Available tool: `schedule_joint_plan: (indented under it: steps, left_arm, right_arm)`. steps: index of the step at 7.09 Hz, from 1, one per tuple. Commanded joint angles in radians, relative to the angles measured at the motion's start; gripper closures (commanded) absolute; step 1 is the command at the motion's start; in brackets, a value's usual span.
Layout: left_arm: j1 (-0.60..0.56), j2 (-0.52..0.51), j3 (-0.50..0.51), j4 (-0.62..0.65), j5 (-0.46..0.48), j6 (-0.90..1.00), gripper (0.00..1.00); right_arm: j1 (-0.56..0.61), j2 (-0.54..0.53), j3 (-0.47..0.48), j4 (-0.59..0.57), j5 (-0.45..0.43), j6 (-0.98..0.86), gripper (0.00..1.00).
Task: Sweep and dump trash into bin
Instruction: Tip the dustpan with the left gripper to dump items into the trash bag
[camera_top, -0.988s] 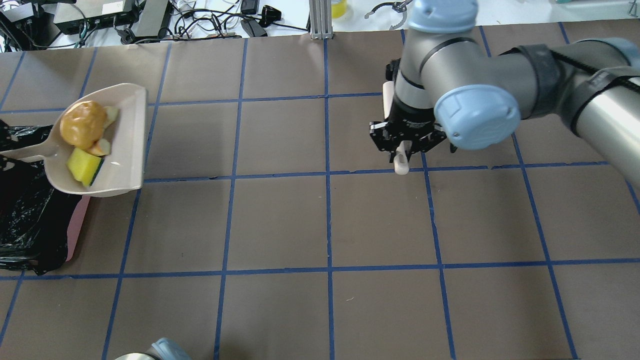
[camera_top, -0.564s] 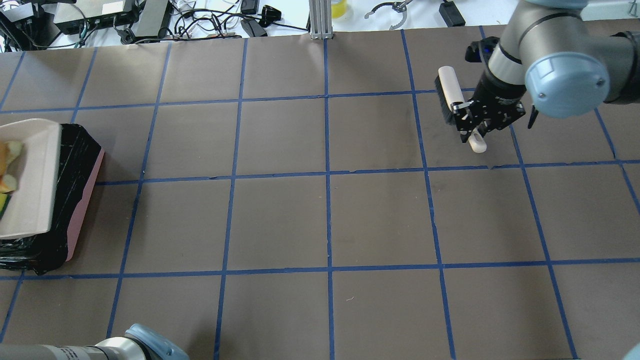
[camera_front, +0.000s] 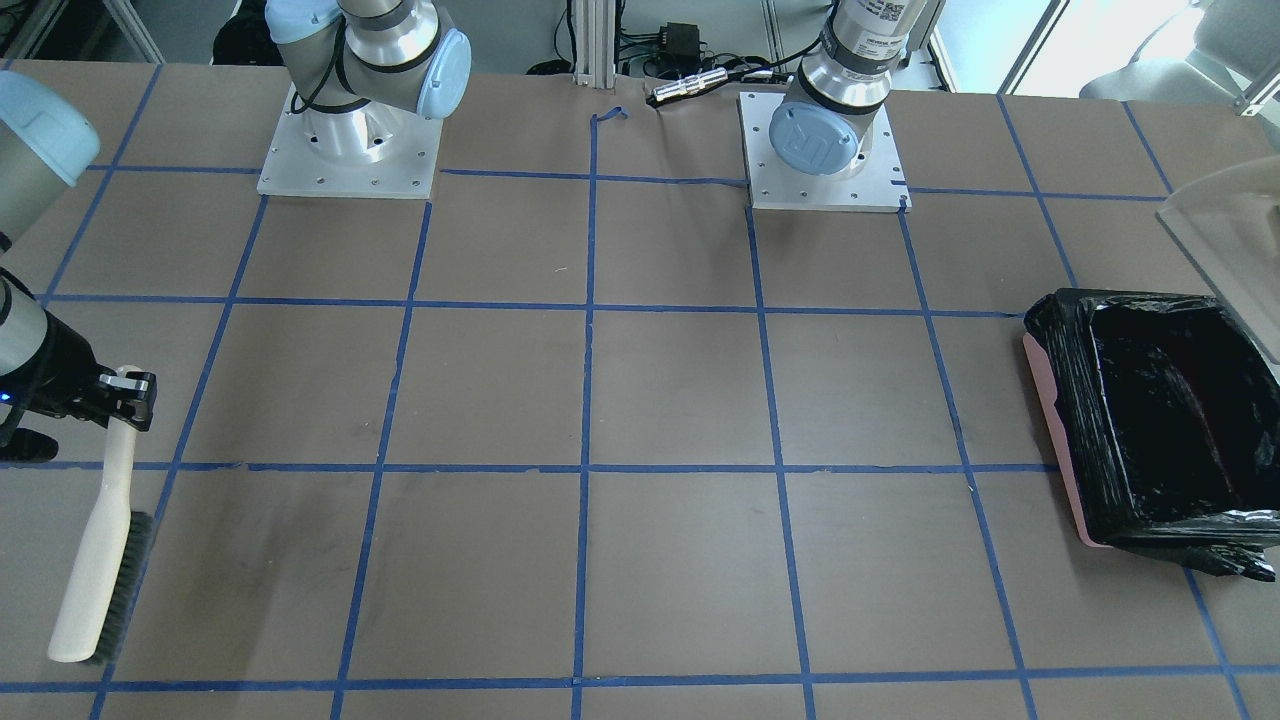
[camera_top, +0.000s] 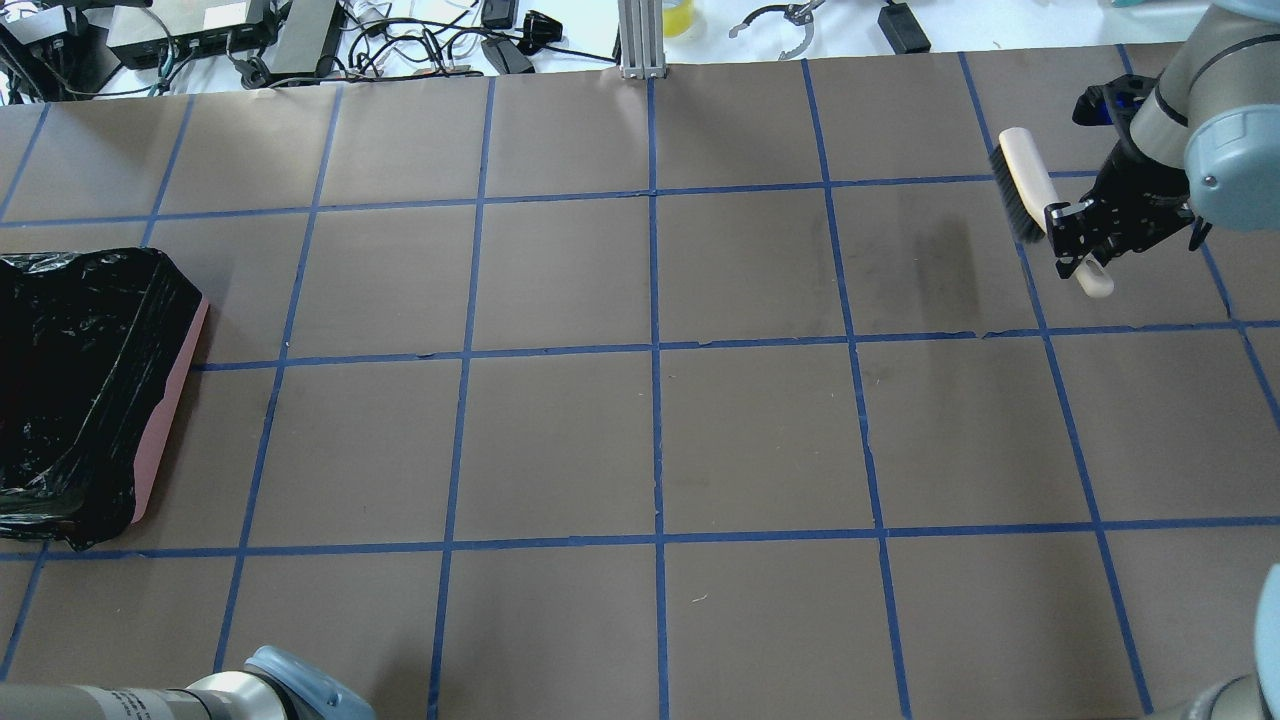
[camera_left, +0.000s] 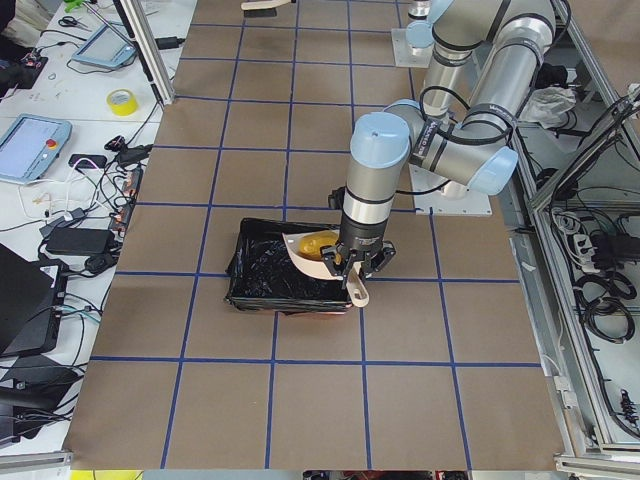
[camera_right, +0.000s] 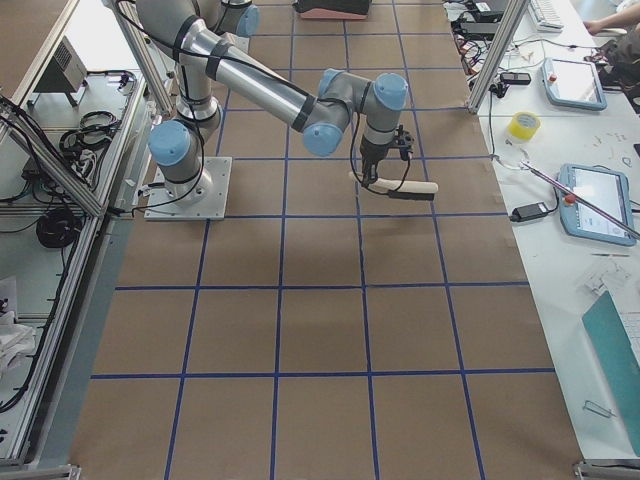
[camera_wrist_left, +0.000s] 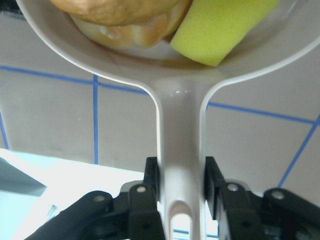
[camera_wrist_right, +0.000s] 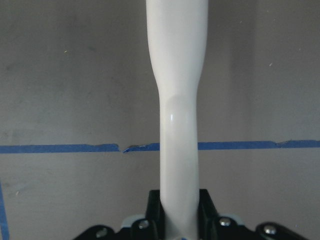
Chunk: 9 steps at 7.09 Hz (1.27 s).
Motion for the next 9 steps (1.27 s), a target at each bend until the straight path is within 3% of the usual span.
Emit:
schedule_joint_plan:
  steps: [1,3,4,6,9]
  left_arm:
    - [-0.122,-0.016,-0.014,0.217,0.224,0.007,1.0]
    - [-0.263,-0.042,-0.019,0.304,0.416,0.07,1.0]
    - [-0.279,-0.045,-0.019,0.339,0.444,0.079,1.0]
    - [-0.352,-0.042,-0.013,0.456,0.449,0.151,1.0]
    - [-0.663,-0.04,-0.006,0.533,0.401,0.087,1.0]
  right_arm:
    - [-0.033,0.043,0.001,-0.029,-0.002,-0.018,1.0]
    - [-0.033,0.039,0.056,-0.089,-0.007,-0.021,1.0]
    - [-0.033,0.018,0.091,-0.11,-0.002,-0.013,1.0]
    - [-0.033,0.012,0.102,-0.136,0.002,-0.012,1.0]
    - [-0.03,0.009,0.108,-0.135,0.005,-0.016,1.0]
